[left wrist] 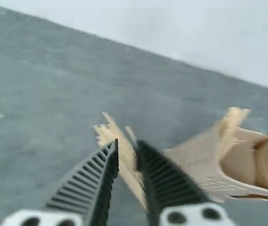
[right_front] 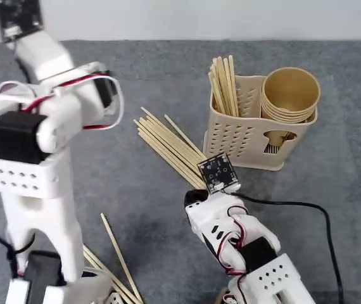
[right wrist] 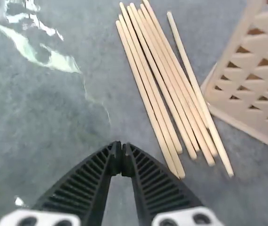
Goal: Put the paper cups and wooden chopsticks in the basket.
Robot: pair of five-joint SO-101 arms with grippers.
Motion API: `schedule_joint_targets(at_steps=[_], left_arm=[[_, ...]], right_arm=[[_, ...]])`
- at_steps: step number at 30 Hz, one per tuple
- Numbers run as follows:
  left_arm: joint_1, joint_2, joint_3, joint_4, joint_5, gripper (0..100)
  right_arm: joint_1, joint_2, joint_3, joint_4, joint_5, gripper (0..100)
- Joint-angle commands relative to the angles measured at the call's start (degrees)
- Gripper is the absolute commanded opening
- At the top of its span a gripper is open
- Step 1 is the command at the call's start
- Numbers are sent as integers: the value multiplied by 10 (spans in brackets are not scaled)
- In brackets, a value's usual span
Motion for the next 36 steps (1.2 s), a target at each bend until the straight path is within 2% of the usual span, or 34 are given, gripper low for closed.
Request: schedule_joint_targets(at_steps=[1,4,10,17,20,24,29,36], left_arm=[[-66,-42,60,13,-13,12],[-113,-70,160,13,-17,12],[-182,-125,369,12,-93,12],[-237,-177,557,12,-97,12],[-258,-191,631,11,-105,12],[-280,-192,705,-2,-157,13],[-324,-164,764,-90,-184,15],[-329,-77,802,-159,-242,24]], right_arm=[[6,-8,-59,45,5,12],[5,-7,-56,47,5,12],[5,-7,-56,46,5,12],[5,-10,-47,44,4,12],[5,-12,-18,8,4,12],[5,-12,11,-35,6,12],[5,-13,11,-34,6,12],[7,-13,11,-34,8,12]])
